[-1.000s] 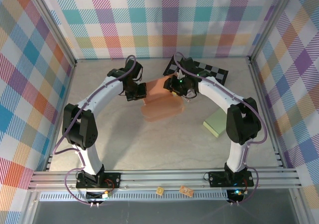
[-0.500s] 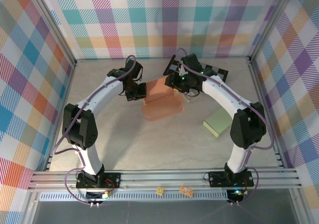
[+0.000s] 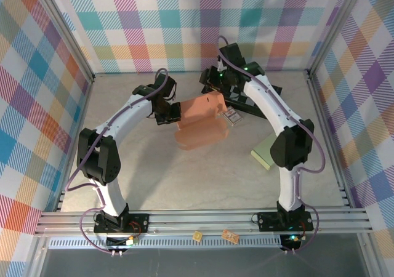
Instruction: Fold the paper box
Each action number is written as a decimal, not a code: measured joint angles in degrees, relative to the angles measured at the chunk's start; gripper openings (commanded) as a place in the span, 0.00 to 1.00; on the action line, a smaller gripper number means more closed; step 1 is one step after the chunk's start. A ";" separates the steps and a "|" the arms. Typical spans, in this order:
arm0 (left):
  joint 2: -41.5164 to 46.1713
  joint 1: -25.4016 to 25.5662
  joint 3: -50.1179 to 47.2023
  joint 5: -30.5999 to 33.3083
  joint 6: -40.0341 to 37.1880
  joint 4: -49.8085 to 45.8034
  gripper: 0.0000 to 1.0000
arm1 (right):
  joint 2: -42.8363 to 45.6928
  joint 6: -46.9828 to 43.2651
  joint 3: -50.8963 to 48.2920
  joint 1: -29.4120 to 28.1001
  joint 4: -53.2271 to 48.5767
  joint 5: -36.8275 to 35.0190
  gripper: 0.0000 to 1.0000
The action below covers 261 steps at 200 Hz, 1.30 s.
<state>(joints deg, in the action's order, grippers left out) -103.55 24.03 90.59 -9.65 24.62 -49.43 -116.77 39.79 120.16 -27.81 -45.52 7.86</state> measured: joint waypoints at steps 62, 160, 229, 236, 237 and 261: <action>0.00 0.20 0.00 -0.37 0.00 0.00 0.00 | -2.21 0.00 -1.33 0.04 -3.48 -0.59 0.53; 0.00 0.22 0.00 -0.42 0.00 0.02 0.00 | -1.79 0.48 -3.61 -0.96 -1.46 2.78 0.53; -0.17 0.22 0.83 -1.29 -0.42 -0.04 0.00 | 0.98 -4.17 -3.61 -0.55 -2.40 4.87 0.56; -0.26 0.20 1.22 -1.51 -0.57 -0.04 0.00 | 1.90 -5.51 -3.63 -0.22 -2.60 5.31 0.56; -0.28 0.20 1.29 -1.53 -0.66 -0.02 0.00 | 2.08 -5.84 -3.63 -0.17 -2.62 5.44 0.56; -0.57 -0.13 2.54 -3.37 -1.99 -0.07 0.00 | 8.41 -11.02 -6.73 2.60 -1.88 9.22 0.56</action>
<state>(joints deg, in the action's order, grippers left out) -104.12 23.90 93.12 -13.02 22.63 -49.50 -108.36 28.77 113.43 -25.21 -47.40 17.08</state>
